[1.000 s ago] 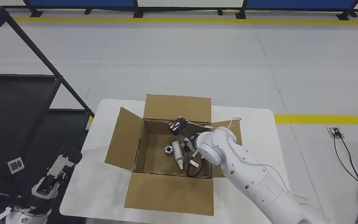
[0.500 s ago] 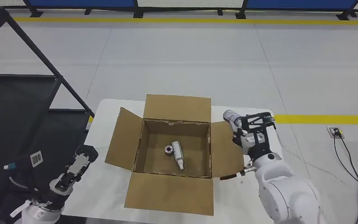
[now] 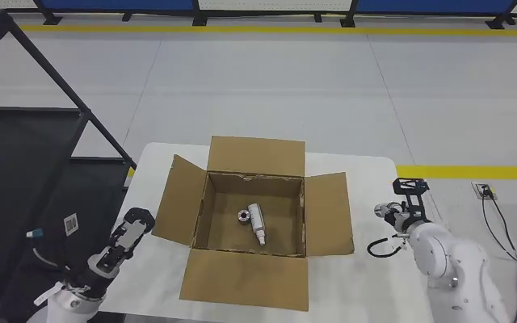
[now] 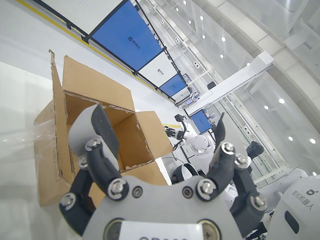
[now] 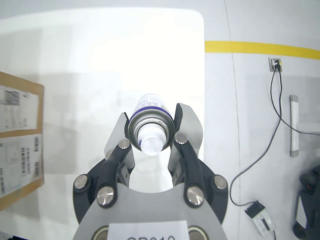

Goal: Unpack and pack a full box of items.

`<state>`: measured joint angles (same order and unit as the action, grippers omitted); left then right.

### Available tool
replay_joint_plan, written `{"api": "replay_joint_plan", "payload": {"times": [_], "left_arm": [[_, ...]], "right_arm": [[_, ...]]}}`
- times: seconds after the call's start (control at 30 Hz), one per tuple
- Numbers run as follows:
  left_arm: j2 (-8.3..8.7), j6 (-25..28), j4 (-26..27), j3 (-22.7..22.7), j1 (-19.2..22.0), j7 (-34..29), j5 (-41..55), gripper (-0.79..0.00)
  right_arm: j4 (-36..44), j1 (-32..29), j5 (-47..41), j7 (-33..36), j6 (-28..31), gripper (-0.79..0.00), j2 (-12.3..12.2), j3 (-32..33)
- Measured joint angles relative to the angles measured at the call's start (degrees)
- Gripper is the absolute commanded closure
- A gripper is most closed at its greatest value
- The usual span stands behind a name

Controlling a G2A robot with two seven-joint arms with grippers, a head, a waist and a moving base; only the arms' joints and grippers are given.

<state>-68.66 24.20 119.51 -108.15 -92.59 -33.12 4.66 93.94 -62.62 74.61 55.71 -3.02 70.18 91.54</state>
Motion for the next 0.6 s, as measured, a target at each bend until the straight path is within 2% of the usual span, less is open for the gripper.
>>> {"api": "replay_joint_plan", "payload": {"times": [0.17,0.2,0.23,0.27,0.3,0.6], "left_arm": [[0.14,-0.59,0.30,1.32,0.49,0.25,-1.36,-0.785],[0.17,-0.67,0.30,1.44,0.55,0.34,-1.52,-0.785],[0.20,-0.78,0.29,1.57,0.62,0.46,-1.70,-0.785],[0.23,-0.84,0.28,1.65,0.66,0.54,-1.83,-0.785],[0.26,-0.89,0.28,1.71,0.69,0.61,-1.92,-0.785],[0.50,-0.83,0.35,1.56,0.44,1.57,-1.93,-0.785]], "right_arm": [[-6.86,4.09,1.87,2.36,-0.17,0.000,0.06,-2.25],[-7.52,4.43,1.59,2.22,-0.02,-0.077,0.07,-2.36],[-8.28,4.79,1.12,2.19,0.33,-0.320,0.08,-2.46],[-8.77,5.04,0.83,2.22,0.52,-0.683,0.08,-2.50],[-9.20,5.29,0.66,2.26,0.59,-0.785,0.07,-2.57],[-9.18,6.48,0.47,2.31,0.01,-0.785,-0.03,-2.98]]}}
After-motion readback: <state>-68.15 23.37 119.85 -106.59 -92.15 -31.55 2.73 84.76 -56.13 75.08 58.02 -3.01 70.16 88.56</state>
